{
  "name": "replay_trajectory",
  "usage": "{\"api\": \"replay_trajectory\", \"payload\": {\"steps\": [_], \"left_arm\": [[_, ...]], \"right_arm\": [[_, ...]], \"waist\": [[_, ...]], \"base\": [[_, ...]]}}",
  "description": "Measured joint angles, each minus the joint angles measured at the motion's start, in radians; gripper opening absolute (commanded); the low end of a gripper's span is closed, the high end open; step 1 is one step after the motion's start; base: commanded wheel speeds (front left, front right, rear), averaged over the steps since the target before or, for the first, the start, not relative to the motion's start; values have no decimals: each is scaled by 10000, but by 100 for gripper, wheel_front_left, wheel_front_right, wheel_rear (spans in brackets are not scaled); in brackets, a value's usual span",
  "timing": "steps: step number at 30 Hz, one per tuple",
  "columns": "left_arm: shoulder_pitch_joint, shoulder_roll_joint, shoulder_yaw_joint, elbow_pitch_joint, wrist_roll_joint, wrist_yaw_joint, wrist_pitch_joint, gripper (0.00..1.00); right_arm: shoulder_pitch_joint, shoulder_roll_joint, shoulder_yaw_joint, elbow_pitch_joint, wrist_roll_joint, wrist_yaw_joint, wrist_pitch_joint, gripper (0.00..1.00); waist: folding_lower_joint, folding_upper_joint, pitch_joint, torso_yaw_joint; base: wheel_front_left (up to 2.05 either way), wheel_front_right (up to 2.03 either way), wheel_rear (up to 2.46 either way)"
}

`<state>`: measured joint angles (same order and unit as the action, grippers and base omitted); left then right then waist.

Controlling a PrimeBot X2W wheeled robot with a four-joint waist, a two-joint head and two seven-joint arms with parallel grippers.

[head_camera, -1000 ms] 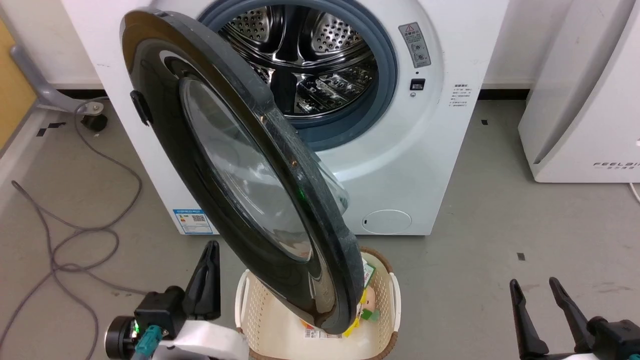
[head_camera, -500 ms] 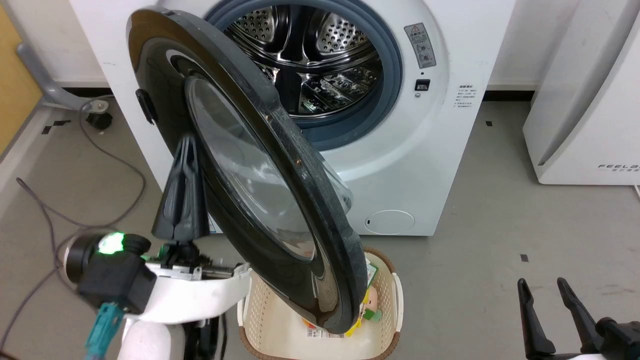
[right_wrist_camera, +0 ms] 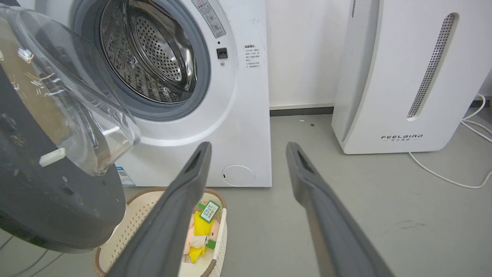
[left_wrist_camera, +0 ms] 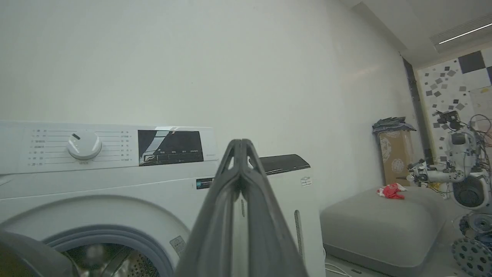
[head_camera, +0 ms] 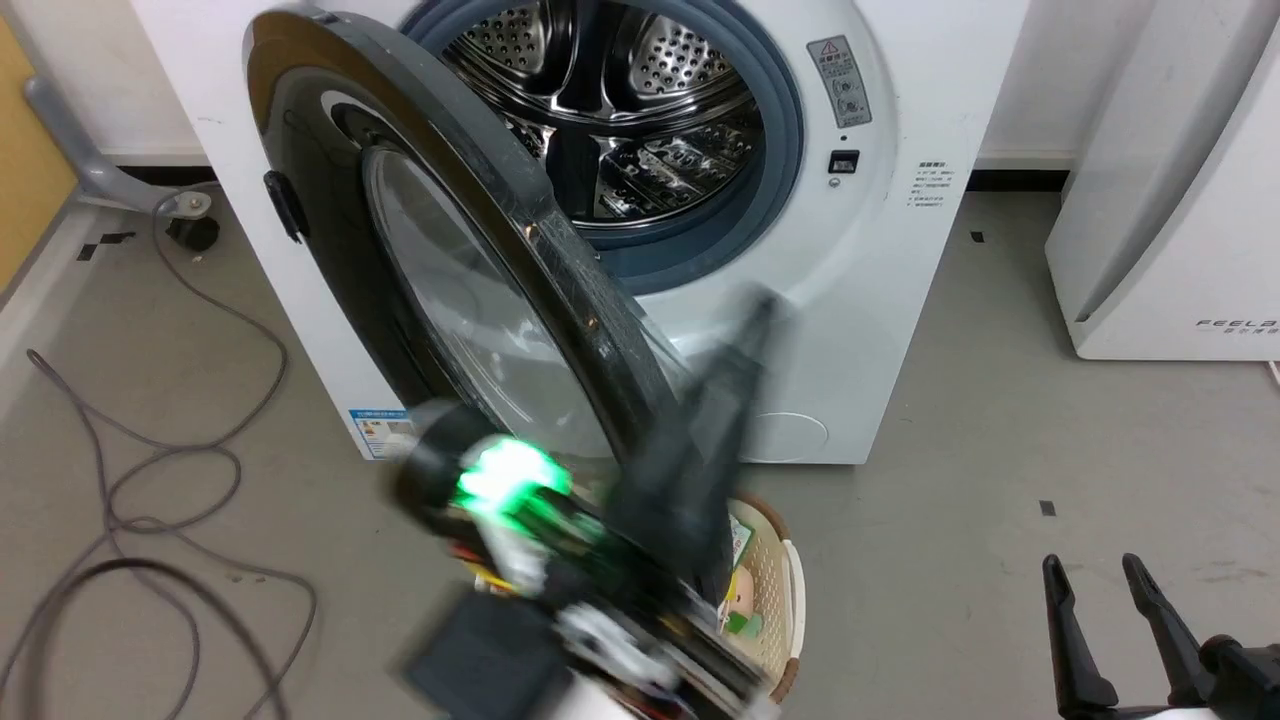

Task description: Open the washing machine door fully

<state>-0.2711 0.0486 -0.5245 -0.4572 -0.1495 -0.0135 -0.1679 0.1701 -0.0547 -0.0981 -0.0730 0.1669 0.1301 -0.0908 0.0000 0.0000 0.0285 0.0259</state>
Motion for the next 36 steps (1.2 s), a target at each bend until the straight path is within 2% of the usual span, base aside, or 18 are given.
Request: {"api": "replay_trajectory", "payload": {"steps": [5, 6, 10, 14, 17, 22, 27, 31, 36], "left_arm": [[292, -2, -1638, 328, -326, -384, 627, 0], [292, -2, -1638, 328, -326, -384, 627, 0], [546, 127, -3037, 988, -456, -792, 1432, 0], [915, 376, -3578, 1804, -667, -865, 1960, 0], [1006, 414, -3628, 2529, -717, -846, 2107, 0], [1007, 334, -3254, 3616, -809, -443, 2006, 0], [495, 199, -2531, 4821, -993, 320, 1653, 0], [-4, 104, -2092, 5503, -1285, 748, 1388, 0], [-423, 27, -2029, 6102, -1668, 1156, 1227, 0]], "right_arm": [[1, 2, -117, -15, -56, 0, 10, 100], [1, 2, -117, -15, -56, 0, 10, 100], [4, 2, -192, -25, -73, 0, 27, 100], [5, 2, -176, -23, -73, 0, 67, 100], [5, 2, -178, -27, -73, 0, 98, 100], [4, 2, -165, -31, -73, 0, 109, 100], [2, 2, -180, -29, -73, 0, 194, 100], [3, 2, -201, -29, -73, 0, 199, 100], [4, 2, -192, 15, 6, 0, 199, 100]], "waist": [[0, 0, -16, 11], [0, 0, -16, 11], [0, 0, -33, 112], [0, 0, -55, 114], [0, 0, -41, 105], [0, 0, -15, 65], [0, 0, 23, -9], [0, 0, 35, -53], [0, 0, 30, -98]], "base": [[0, 0, 0], [0, 0, 0], [0, 0, 0], [0, 0, 0], [0, 0, 0], [0, 0, 0], [0, 0, 0], [0, 0, 0], [0, 0, 0]]}}
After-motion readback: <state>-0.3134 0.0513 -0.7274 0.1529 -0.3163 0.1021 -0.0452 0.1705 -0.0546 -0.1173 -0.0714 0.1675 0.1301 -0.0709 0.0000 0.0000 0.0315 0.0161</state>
